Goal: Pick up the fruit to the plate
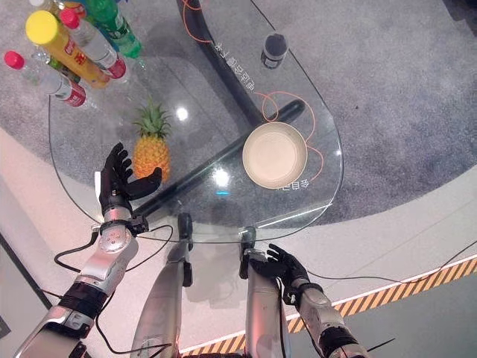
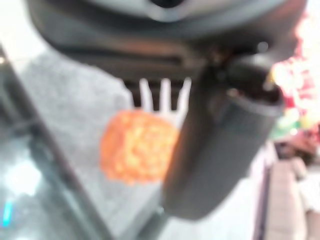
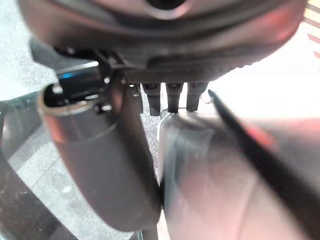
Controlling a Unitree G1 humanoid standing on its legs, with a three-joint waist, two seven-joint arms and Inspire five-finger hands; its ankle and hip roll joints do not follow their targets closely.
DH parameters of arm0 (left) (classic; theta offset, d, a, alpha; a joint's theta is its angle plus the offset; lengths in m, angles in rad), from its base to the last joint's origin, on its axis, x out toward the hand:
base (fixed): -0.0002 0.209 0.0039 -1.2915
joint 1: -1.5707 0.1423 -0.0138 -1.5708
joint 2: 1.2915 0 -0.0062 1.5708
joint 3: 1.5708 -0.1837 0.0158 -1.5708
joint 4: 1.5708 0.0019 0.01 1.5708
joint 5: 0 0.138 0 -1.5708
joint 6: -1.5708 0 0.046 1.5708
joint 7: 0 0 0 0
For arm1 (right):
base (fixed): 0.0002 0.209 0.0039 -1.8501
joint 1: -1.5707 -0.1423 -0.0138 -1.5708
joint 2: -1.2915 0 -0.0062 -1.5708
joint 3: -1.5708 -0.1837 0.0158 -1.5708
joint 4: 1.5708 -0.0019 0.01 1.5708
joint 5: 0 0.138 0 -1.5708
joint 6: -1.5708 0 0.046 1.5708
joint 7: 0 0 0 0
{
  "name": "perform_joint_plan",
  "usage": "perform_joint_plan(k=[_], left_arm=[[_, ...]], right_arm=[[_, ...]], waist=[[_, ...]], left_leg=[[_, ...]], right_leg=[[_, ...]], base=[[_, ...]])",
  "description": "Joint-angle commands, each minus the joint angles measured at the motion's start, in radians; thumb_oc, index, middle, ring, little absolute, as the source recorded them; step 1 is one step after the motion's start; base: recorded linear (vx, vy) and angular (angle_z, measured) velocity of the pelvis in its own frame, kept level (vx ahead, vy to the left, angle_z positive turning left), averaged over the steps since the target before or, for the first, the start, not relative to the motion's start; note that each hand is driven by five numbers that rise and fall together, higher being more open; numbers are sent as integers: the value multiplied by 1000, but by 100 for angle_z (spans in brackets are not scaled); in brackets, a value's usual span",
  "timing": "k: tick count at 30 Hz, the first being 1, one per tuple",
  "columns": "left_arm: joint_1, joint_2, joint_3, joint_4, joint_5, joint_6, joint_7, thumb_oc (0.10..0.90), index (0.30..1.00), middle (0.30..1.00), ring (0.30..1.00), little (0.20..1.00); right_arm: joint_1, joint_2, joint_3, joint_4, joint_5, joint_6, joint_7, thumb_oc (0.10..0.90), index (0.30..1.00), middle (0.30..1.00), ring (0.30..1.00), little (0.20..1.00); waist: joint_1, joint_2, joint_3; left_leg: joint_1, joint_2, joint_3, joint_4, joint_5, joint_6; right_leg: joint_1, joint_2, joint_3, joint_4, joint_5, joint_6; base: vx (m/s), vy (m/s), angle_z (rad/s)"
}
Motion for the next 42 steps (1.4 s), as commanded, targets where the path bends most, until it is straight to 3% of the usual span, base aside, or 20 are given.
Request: perform_joint_plan(k=[1,4,19,22,30,35,36,37,38,42], left_arm=[[-58,41,17,-35,20,-62,13,800,900,900,900,900],[-77,38,8,12,55,-37,21,800,900,900,900,900],[-131,42,1,115,19,-50,1,800,900,900,900,900],[-153,30,-8,148,-22,-24,-12,800,900,900,900,900],[-182,9,-17,194,-73,-28,-55,800,900,900,900,900],[-195,1,-39,204,-64,8,-70,800,900,900,900,900],[-197,-1,-41,209,-62,10,-74,380,540,540,540,480],[-200,-2,-43,213,-66,7,-74,267,444,444,444,367],[-203,-2,-45,214,-72,7,-79,100,300,300,300,200],[-208,0,-47,221,-85,12,-89,100,300,300,300,200]], right_arm=[[100,-28,116,24,-12,44,-5,800,900,900,900,900],[93,-27,123,25,-4,43,-5,800,900,900,900,900],[85,-32,135,11,3,40,-12,800,900,900,900,900],[77,-31,139,6,-5,42,-18,800,900,900,900,900],[62,-30,145,10,1,44,-26,800,900,900,900,900],[55,-28,141,11,14,34,-33,800,900,900,900,900],[54,-28,140,13,12,32,-32,800,900,900,900,900],[54,-28,140,8,11,34,-35,800,900,900,900,900],[54,-29,141,4,10,37,-39,800,900,900,900,900],[55,-30,140,3,12,33,-40,800,900,900,900,900]], waist=[[-14,-49,-8],[-17,-53,-8],[-31,-57,-8],[-37,-53,-8],[-44,-48,-8],[-47,-44,-8],[-48,-44,-8],[-49,-44,-8],[-50,-44,-8],[-52,-42,-8]], left_leg=[[-19,-61,29,172,-113,44],[-37,-62,32,177,-113,44],[-71,-63,41,186,-112,42],[-83,-67,42,183,-110,42],[-95,-68,50,178,-106,41],[-101,-72,51,176,-105,40],[-101,-72,52,175,-105,40],[-101,-72,52,173,-104,40],[-101,-72,54,171,-103,40],[-101,-73,57,169,-102,40]], right_leg=[[47,21,28,-298,274,38],[27,19,27,-294,276,41],[-12,15,32,-282,279,45],[-28,16,36,-283,284,46],[-42,17,42,-290,290,47],[-47,17,43,-293,293,48],[-47,17,44,-294,293,48],[-48,18,46,-294,294,49],[-48,17,46,-297,295,49],[-47,17,46,-300,297,49]], base=[[0,0,0],[0,0,0],[2,2,-1],[0,0,0],[0,0,0],[0,0,0],[0,0,0],[0,0,0],[0,0,0],[0,0,0]])
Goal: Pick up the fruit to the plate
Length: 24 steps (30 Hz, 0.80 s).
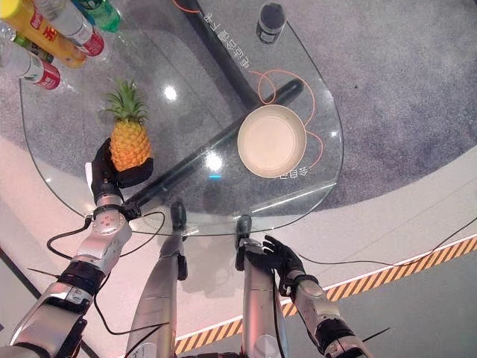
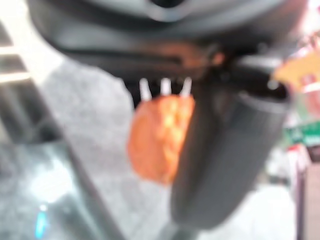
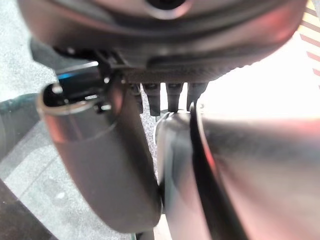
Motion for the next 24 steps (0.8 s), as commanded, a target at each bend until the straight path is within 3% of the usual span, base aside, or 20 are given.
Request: perform_joint_plan(k=[1,16,24], left_arm=[[-52,-42,-41,18,-14,-7,-56,100,300,300,300,200],[-41,-35,-25,32,-2,-38,-60,100,300,300,300,200],[-16,-35,-10,34,-27,-50,-73,100,300,300,300,200]], right_arm=[[100,-31,104,14,-22,34,-12,800,900,900,900,900],[99,-29,96,34,-5,24,-23,800,900,900,900,900],[95,-13,-9,80,98,-8,-211,800,900,900,900,900]], waist=[[-40,-12,-6],[-31,-8,-6],[-28,-2,-6]], left_leg=[[-15,-65,36,155,-103,38],[-3,-71,31,160,-109,39],[41,-69,34,151,-118,43]], right_leg=[[50,24,23,-317,287,42],[67,21,14,-316,280,41],[107,22,23,-320,272,45]], base=[[0,0,0],[0,0,0],[0,0,0]])
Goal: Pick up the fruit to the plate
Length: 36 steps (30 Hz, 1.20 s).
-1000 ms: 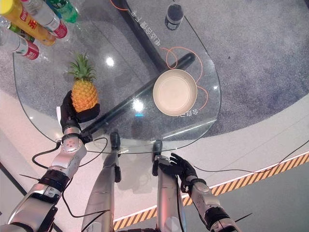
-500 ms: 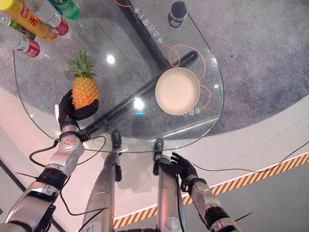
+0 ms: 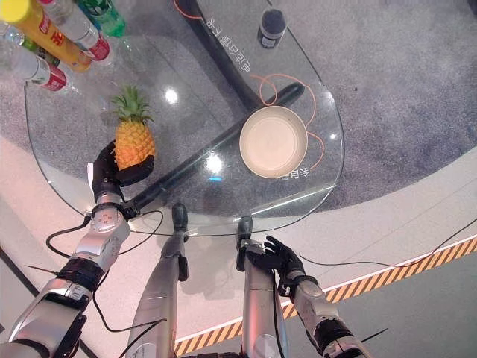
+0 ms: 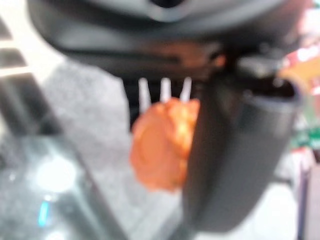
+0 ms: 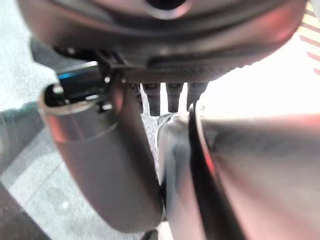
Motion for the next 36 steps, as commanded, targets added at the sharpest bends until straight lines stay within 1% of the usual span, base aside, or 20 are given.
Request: perform_joint_plan(k=[1,4,5,6,9,10,14,15,17,18,19,21,23,26,29,32,33,34,36], left_arm=[[-1,-28,24,-24,10,-50,-24,100,300,300,300,200],[14,-28,29,-35,9,-49,-26,100,300,300,300,200],[14,-28,29,-35,9,-49,-26,100,300,300,300,200],[30,-28,31,-43,8,-55,-27,100,300,300,300,200],[35,-27,33,-48,9,-55,-27,100,300,300,300,200],[62,-26,45,-70,16,-54,-30,100,300,300,300,200],[89,-26,53,-87,17,-56,-30,100,300,300,300,200],[105,-27,57,-102,19,-56,-28,100,300,300,300,200],[126,-27,60,-116,21,-56,-27,100,300,300,300,200],[152,-28,63,-138,28,-61,-24,100,300,300,300,200],[170,-28,68,-162,34,-55,-19,100,300,300,300,200],[197,-27,75,-186,44,-54,-19,100,300,300,300,200],[220,-29,82,-212,56,-55,-15,100,300,300,300,200],[243,-32,90,-240,74,-66,-17,100,300,300,300,200],[270,-41,92,-276,97,-73,-16,100,300,300,300,200],[281,-41,93,-294,106,-74,-18,100,300,300,300,200],[295,-41,93,-316,118,-83,-26,100,300,300,300,200],[297,-40,93,-324,123,-82,-28,100,300,300,300,200],[312,-28,94,-382,185,-95,-28,100,300,300,300,200]], right_arm=[[93,-49,-20,55,62,6,-123,800,900,900,900,900],[91,-43,-54,44,89,-21,-168,800,900,900,900,900],[91,-43,-54,44,89,-21,-168,800,900,900,900,900],[98,-35,-81,15,113,-70,-209,800,900,900,900,900],[100,-33,-87,2,119,-79,-216,800,900,900,900,900],[115,-27,-109,-38,112,-121,-254,800,900,900,900,900],[133,-21,-135,-71,108,-157,-305,800,900,900,900,900],[138,-18,-152,-96,112,-185,-347,800,900,900,900,900],[150,-17,-164,-121,118,-208,-381,800,900,900,900,900],[166,-14,-183,-183,135,-240,-414,800,900,900,900,900],[176,-9,-197,-253,120,-263,-452,800,900,900,900,900],[193,2,-213,-359,82,-311,-479,800,900,900,900,900],[202,12,-223,-469,26,-325,-501,800,900,900,900,900],[201,19,-228,-577,-21,-352,-485,800,900,900,900,900],[194,27,-222,-674,-56,-356,-446,800,900,900,900,900],[189,25,-217,-703,-72,-356,-428,800,900,900,900,900],[178,18,-207,-746,-83,-354,-380,800,900,900,900,900],[175,16,-205,-759,-84,-351,-373,800,900,900,900,900],[158,-3,-189,-825,-84,-335,-304,800,900,900,900,900]], waist=[[-23,-1,-6],[-21,3,-6],[-21,3,-6],[-20,7,-6],[-20,7,-6],[-20,9,-6],[-22,8,-6],[-23,7,-6],[-23,7,-6],[-24,6,-6],[-26,5,-6],[-27,5,-6],[-27,5,-6],[-26,6,-6],[-20,7,-6],[-16,8,-6],[-10,9,-6],[-8,10,-6],[1,12,-6]], left_leg=[[20,-60,33,150,-127,34],[42,-61,35,147,-129,35],[42,-61,35,147,-129,35],[70,-61,37,142,-132,37],[79,-62,38,141,-134,37],[114,-60,43,133,-139,38],[149,-57,47,126,-142,37],[166,-58,48,117,-138,38],[188,-57,49,113,-145,38],[209,-58,49,105,-146,40],[222,-59,49,96,-141,41],[246,-59,48,87,-140,43],[265,-60,49,78,-139,46],[283,-60,51,68,-136,47],[297,-62,46,61,-135,48],[303,-64,44,58,-135,49],[310,-65,42,53,-135,49],[311,-65,42,52,-134,49],[315,-67,36,50,-132,48]], right_leg=[[86,32,22,-319,263,37],[109,31,25,-321,261,37],[109,31,25,-321,261,37],[137,30,29,-326,258,37],[146,30,29,-327,257,37],[180,29,30,-336,254,38],[217,28,31,-346,252,38],[234,26,31,-354,255,37],[258,27,31,-360,250,38],[280,26,31,-368,250,38],[293,23,31,-376,254,37],[318,22,30,-381,253,38],[337,22,30,-386,250,39],[357,21,27,-393,246,37],[373,21,25,-397,243,37],[380,21,22,-398,240,36],[388,20,17,-400,238,36],[389,20,16,-400,238,36],[395,20,11,-400,235,34]], base=[[0,0,0],[-7,11,-4],[-18,31,-12],[-15,27,-9],[-5,9,-3],[-31,40,-2],[-22,27,-9],[0,24,-8],[-7,20,-11],[-27,21,-14],[-27,21,-11],[-13,22,-7],[-7,29,-5],[-5,10,-1],[0,0,0],[0,0,0],[0,0,0],[0,0,0],[0,0,0]])
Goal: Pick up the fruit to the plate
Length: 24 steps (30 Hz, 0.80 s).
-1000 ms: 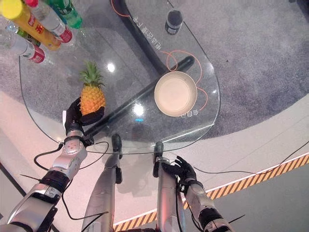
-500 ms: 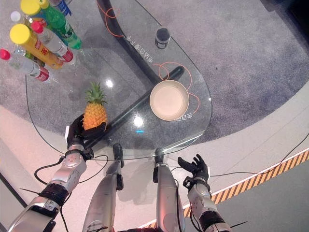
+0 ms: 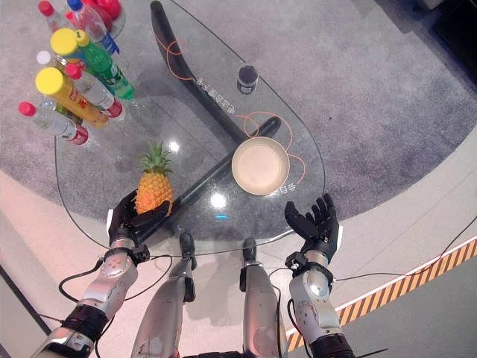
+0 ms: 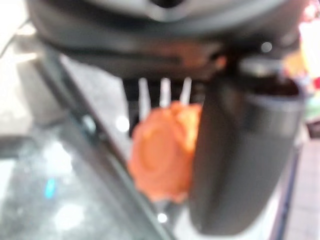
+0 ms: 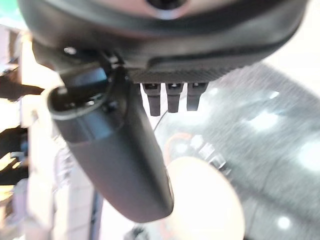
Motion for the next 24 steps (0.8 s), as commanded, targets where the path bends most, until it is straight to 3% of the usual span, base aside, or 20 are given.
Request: perform_joint_plan(k=[1,8,10,15,24], left_arm=[[-33,60,55,-170,135,-122,12,100,300,300,300,200],[-15,107,71,-325,235,-161,12,100,300,300,300,200],[-14,130,67,-394,301,-200,-7,100,300,300,300,200],[-36,155,44,-479,346,-222,-36,100,300,300,300,200],[-63,179,6,-540,356,-224,-98,100,300,300,300,200]], right_arm=[[-34,-49,-17,-166,-61,-53,120,800,900,900,900,900],[-74,-66,8,-253,-22,-40,234,800,900,900,900,900],[-94,-55,32,-292,78,-22,309,800,900,900,900,900],[-143,-42,71,-283,186,-15,349,800,900,900,900,900],[-226,-17,115,-266,212,-20,368,800,900,900,900,900]], waist=[[-1,-28,-16],[24,-21,-16],[37,-21,-16],[54,-18,-16],[77,-12,-16]], left_leg=[[33,-77,-32,140,-122,32],[18,-87,-46,151,-126,33],[-2,-93,-56,172,-132,32],[-31,-100,-67,191,-135,32],[-61,-114,-79,205,-138,35]], right_leg=[[109,3,-38,-228,177,9],[107,-4,-57,-224,172,7],[94,-9,-68,-212,170,6],[73,-16,-81,-203,171,5],[47,-25,-92,-195,179,11]], base=[[0,0,0],[-5,-9,2],[-17,-47,4],[-11,-27,18],[-4,-18,9]])
